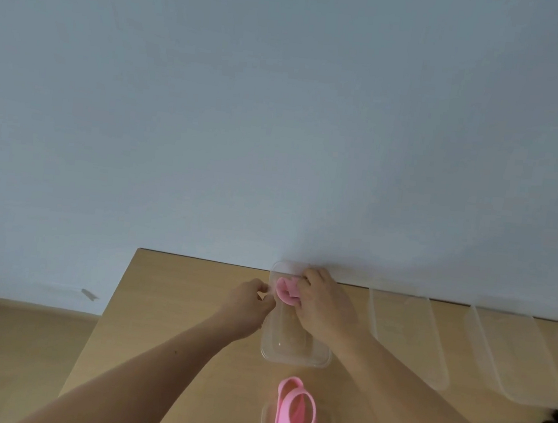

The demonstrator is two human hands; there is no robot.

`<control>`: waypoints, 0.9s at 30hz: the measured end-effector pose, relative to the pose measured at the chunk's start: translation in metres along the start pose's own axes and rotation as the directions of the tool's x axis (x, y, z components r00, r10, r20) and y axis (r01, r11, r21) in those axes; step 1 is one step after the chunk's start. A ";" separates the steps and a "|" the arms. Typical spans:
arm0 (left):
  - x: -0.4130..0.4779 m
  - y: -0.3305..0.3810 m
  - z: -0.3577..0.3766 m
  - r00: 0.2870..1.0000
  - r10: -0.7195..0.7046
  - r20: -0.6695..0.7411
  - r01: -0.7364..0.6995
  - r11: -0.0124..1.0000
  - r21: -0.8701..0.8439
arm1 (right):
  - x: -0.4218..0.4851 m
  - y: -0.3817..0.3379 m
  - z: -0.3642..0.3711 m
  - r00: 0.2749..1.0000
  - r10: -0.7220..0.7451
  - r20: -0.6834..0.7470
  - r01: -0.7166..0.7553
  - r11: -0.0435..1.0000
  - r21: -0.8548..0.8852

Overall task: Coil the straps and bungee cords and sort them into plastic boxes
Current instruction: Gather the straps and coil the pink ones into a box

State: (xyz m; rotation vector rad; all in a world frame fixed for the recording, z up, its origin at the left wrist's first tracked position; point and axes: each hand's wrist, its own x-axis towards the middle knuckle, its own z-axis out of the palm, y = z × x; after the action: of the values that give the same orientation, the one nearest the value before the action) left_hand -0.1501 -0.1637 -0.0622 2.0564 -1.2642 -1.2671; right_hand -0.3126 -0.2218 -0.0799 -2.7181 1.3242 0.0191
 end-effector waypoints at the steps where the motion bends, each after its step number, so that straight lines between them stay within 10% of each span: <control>1: -0.001 0.001 0.000 1.000 -0.009 -0.020 0.009 1.000 0.028 | -0.001 -0.001 0.000 1.000 -0.003 0.006 0.003 1.000 -0.012; 14: -0.099 0.007 0.017 0.970 0.152 -0.190 -0.074 0.928 0.366 | -0.084 -0.025 -0.047 0.999 -0.035 -0.033 0.043 0.960 0.278; 27: -0.201 -0.038 0.066 0.997 -0.014 -0.070 0.030 0.970 0.242 | -0.213 -0.040 0.006 0.956 0.008 0.294 -0.117 0.927 0.357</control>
State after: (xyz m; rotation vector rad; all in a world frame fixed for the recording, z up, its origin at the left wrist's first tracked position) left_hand -0.2235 0.0349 -0.0252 2.2671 -1.4296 -1.0861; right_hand -0.4124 -0.0298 -0.0680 -2.2547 1.1898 0.1489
